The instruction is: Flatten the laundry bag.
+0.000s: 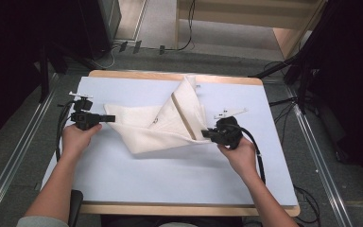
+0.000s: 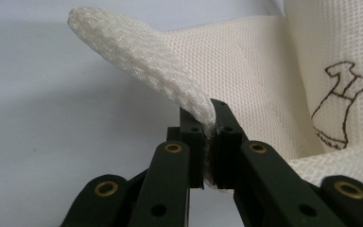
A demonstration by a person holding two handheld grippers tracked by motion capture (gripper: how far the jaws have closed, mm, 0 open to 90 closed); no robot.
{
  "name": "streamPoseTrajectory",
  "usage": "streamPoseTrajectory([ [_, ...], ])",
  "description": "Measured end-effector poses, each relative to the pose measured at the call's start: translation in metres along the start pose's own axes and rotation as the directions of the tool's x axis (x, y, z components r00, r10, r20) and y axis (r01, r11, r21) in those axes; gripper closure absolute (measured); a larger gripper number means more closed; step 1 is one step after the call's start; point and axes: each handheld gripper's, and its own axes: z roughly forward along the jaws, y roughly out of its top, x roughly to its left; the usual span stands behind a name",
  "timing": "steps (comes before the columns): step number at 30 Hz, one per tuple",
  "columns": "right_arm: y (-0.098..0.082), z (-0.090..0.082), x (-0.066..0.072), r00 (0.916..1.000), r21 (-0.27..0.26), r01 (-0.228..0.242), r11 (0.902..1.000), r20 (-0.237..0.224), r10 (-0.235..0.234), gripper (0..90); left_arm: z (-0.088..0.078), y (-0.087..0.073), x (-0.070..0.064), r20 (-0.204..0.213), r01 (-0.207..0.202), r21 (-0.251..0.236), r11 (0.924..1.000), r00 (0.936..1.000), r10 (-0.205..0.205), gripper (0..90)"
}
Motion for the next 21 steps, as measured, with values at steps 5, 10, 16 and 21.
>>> streamPoseTrajectory([
  [5,-0.016,-0.013,-0.012,0.9997,0.020,-0.019,0.9996,0.017,0.019,86.4,0.001,-0.011,-0.019,0.005,-0.047,0.040,0.9981,0.9989,0.047,86.9],
  [10,-0.034,-0.022,-0.019,0.9990,0.036,-0.044,0.9984,0.007,0.044,86.4,0.000,-0.027,-0.037,0.029,-0.076,0.081,0.9938,0.9969,0.074,86.4],
  [16,-0.046,-0.027,-0.021,0.9980,0.051,-0.059,0.9970,-0.020,0.060,86.3,-0.010,-0.031,-0.046,0.020,-0.107,0.079,0.9911,0.9942,0.106,73.3],
  [21,-0.044,-0.023,-0.017,0.9987,0.055,-0.042,0.9976,-0.028,0.044,86.0,-0.032,-0.021,-0.050,-0.019,-0.159,0.036,0.9866,0.9870,0.160,61.5],
])
